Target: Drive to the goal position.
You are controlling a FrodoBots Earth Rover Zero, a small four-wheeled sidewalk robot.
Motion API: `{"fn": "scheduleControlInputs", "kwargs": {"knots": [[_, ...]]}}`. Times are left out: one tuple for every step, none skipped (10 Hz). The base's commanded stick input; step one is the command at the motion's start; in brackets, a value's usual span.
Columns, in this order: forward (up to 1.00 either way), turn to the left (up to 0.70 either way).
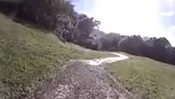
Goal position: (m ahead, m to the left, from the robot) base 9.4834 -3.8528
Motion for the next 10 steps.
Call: {"fn": "scheduleControlInputs", "kwargs": {"knots": [[0.70,0.00],[0.70,0.00],[0.70,0.00],[0.70,0.00],[0.70,0.00],[0.70,0.00],[0.70,0.00],[0.70,0.00],[0.70,0.00],[0.70,0.00]]}}
